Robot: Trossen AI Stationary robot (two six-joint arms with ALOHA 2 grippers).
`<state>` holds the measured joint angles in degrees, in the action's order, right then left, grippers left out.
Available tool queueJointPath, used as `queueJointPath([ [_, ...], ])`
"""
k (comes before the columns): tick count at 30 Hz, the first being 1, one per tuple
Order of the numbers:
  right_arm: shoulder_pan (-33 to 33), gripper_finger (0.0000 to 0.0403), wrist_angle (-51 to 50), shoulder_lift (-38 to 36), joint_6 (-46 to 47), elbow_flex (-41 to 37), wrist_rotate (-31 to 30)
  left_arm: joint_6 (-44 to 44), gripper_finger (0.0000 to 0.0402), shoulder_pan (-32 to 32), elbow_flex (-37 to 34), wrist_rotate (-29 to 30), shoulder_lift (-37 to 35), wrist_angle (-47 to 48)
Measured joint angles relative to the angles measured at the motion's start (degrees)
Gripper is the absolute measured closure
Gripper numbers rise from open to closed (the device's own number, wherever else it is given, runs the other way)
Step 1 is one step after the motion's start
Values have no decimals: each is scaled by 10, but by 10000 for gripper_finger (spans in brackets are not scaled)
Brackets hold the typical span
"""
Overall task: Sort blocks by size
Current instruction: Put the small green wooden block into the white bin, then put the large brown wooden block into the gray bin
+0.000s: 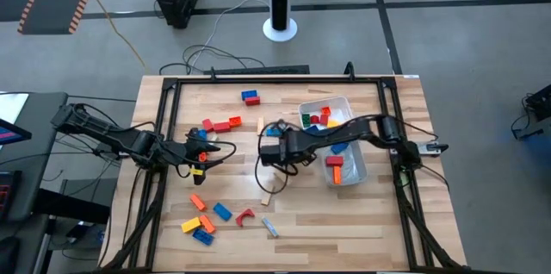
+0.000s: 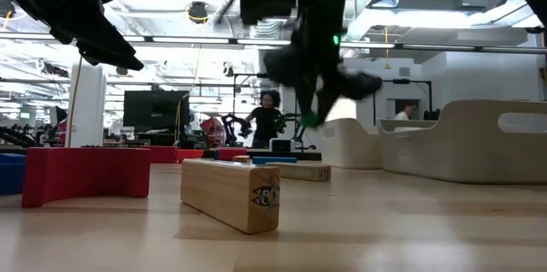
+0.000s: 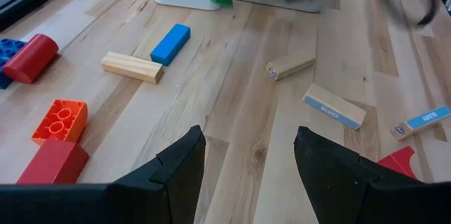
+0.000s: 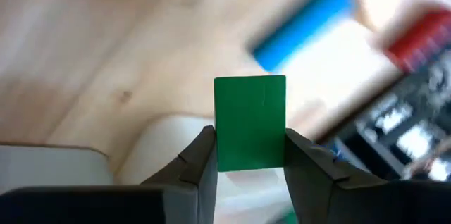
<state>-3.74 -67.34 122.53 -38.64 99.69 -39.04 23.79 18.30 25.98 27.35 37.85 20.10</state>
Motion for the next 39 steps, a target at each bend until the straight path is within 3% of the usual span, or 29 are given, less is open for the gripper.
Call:
queueJointPath([
  [8, 71, 223, -82, -82, 306, 18, -18, 7, 194, 0, 0, 0, 0, 3],
  [14, 128, 220, -154, -97, 482, 18, 62, 9, 194, 0, 0, 0, 0, 2],
  [18, 143, 210, -148, -99, 492, 10, 112, 9, 194, 0, 0, 0, 0, 2],
  [27, 133, 172, -144, -100, 493, 6, 120, 9, 194, 0, 0, 0, 0, 2],
  [34, 26, 168, -86, -101, 459, 6, 122, 10, 194, 0, 0, 0, 0, 5],
  [39, -63, 168, 59, -101, 423, 0, 123, 13, 194, 0, 0, 0, 0, -2],
])
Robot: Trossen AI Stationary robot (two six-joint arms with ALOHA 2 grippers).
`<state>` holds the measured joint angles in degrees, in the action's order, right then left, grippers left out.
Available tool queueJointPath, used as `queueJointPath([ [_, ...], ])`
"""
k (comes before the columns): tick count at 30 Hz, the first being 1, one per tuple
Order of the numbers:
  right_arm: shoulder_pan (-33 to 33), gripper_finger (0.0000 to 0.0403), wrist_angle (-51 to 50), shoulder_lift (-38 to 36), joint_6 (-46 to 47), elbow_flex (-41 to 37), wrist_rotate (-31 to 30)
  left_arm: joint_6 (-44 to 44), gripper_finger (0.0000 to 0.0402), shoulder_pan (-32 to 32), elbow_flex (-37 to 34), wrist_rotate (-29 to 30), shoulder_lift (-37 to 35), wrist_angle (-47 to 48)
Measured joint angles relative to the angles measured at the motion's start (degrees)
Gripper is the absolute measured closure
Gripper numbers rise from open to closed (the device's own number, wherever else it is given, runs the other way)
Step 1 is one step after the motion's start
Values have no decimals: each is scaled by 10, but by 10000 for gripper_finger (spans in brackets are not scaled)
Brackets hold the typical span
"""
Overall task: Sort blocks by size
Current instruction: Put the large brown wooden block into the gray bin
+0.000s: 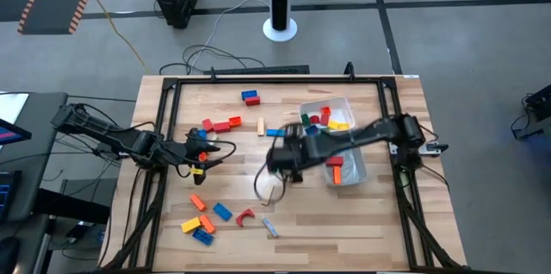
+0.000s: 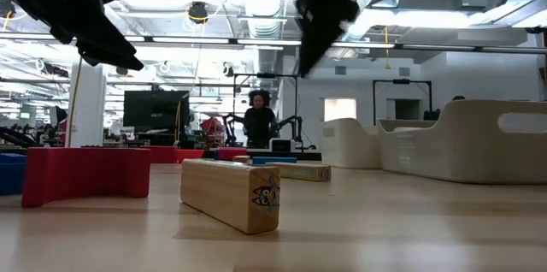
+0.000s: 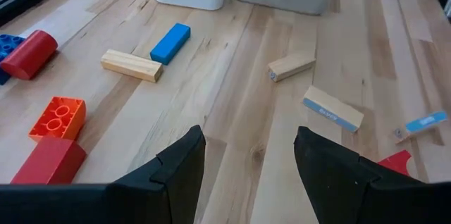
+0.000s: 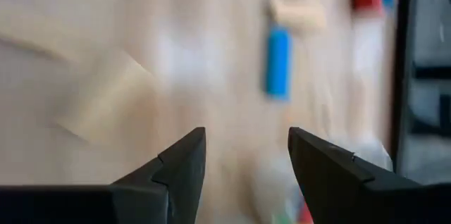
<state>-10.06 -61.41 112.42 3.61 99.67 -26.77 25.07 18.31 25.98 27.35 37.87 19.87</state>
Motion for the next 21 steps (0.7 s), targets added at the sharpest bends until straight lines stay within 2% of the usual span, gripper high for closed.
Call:
queueJointPath([
  [5, -36, 168, 121, 2, 73, -24, 45, 23, 194, 0, 0, 0, 0, 0],
  [12, -48, 168, 294, 1, 170, -158, 50, 51, 194, 0, 0, -4, 0, 6],
  [21, -72, 168, 413, 0, 240, -255, -37, 48, 194, 0, 0, -9, 0, 14],
])
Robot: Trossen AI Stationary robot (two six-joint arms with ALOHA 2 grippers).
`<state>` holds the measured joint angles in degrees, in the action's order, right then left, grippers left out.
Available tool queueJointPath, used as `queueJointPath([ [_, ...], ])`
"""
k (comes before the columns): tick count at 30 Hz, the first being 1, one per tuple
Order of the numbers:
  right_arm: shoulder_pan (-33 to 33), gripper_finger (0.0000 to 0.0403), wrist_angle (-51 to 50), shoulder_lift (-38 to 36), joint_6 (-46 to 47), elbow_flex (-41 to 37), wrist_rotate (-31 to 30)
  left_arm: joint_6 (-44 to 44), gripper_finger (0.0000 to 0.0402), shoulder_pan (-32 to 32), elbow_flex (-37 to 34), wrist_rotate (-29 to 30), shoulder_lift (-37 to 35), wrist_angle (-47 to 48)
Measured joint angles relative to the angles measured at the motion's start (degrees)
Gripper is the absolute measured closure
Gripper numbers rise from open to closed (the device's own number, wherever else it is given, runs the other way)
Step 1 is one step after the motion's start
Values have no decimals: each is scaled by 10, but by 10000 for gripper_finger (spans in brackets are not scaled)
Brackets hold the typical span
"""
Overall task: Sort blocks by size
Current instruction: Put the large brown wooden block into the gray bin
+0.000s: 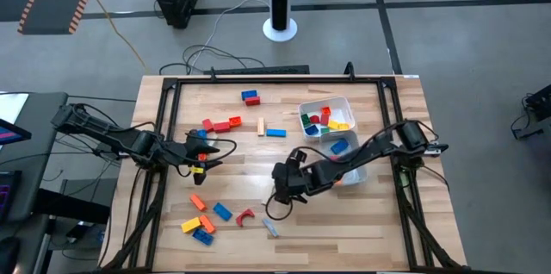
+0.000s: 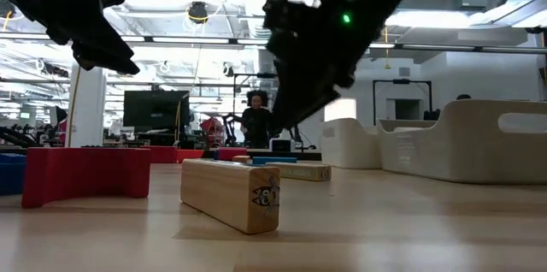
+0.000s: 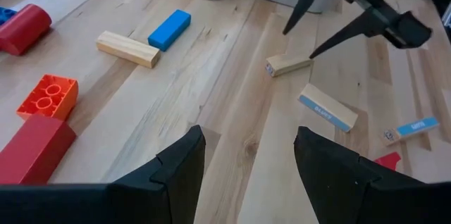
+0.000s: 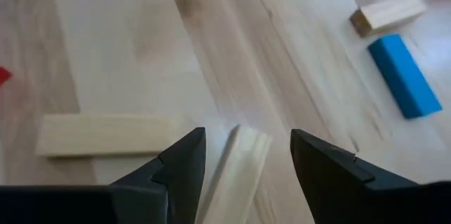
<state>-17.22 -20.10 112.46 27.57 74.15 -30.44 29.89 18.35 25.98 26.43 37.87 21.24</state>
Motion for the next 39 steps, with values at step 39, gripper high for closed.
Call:
queueJointPath([
  [39, 10, 276, 161, 3, 56, -134, 36, -7, 194, 0, 0, -1, 0, -1],
])
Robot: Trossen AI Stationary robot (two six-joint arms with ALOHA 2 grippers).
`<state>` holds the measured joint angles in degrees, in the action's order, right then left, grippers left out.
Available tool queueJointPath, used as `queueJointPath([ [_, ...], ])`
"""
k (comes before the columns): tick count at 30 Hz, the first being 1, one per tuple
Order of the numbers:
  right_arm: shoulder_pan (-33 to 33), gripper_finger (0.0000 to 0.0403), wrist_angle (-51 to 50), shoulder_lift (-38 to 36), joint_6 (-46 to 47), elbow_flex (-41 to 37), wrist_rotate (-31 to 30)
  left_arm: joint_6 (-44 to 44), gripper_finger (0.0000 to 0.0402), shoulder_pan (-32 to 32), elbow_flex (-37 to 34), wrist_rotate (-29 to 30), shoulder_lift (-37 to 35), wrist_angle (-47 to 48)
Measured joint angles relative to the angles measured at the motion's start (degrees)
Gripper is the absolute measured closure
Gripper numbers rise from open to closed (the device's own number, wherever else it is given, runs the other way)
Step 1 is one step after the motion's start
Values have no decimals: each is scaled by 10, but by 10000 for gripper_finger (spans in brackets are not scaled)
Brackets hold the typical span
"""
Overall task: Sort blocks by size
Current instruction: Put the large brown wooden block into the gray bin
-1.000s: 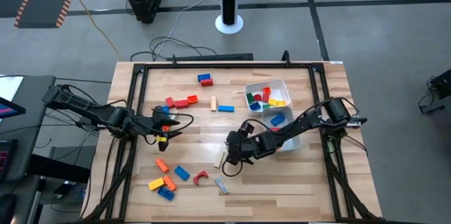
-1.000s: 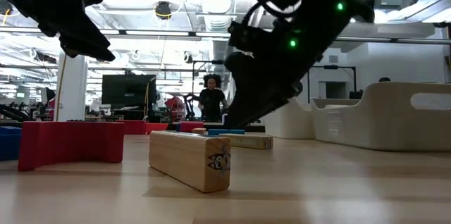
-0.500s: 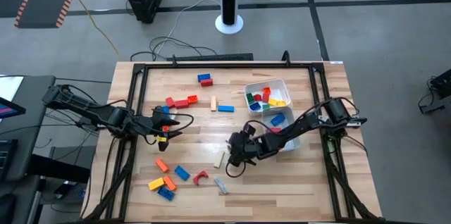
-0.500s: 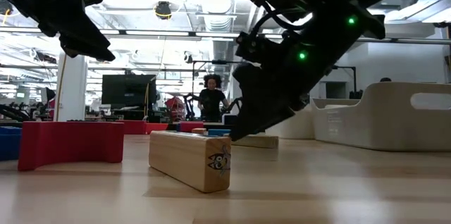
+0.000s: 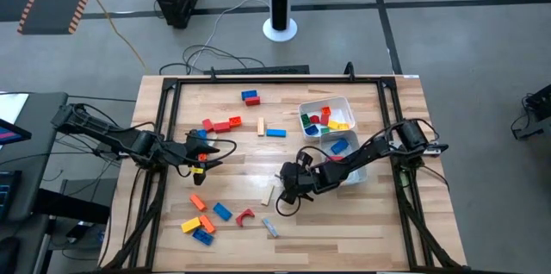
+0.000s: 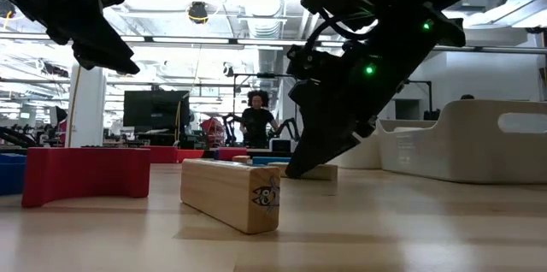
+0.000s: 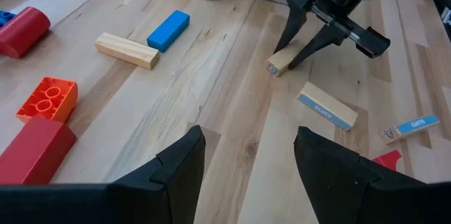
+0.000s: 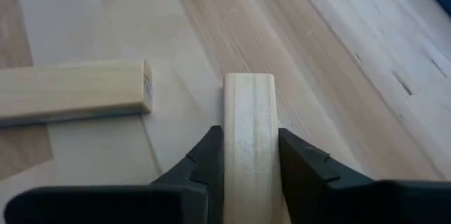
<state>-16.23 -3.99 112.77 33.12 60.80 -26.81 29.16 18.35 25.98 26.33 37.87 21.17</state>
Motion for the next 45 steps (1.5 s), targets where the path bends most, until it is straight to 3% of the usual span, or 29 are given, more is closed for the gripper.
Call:
queueJointPath([
  [9, 3, 276, -32, -45, -47, 10, -2, -7, 194, 0, 0, 0, 0, 0],
  [15, 2, 276, -106, -154, -96, 18, -76, -7, 194, 0, 0, 0, 0, 0],
  [20, 9, 276, -156, -246, -123, 18, -212, -7, 194, 0, 0, 24, 0, -1],
  [25, 15, 276, -168, -274, -143, 18, -232, -17, 194, 0, 0, 45, 0, -5],
  [28, 18, 276, -241, -272, -120, 18, -261, -35, 194, 0, 0, 59, 0, -24],
  [36, 13, 275, -556, -274, 142, 17, -164, -65, 194, 0, 0, 78, 0, -54],
  [40, -29, 275, -601, -274, 205, 17, -158, -71, 194, 0, 0, 80, 0, -57],
  [45, -59, 268, -598, -272, 242, 13, -106, -89, 194, 0, 0, 99, 0, -67],
])
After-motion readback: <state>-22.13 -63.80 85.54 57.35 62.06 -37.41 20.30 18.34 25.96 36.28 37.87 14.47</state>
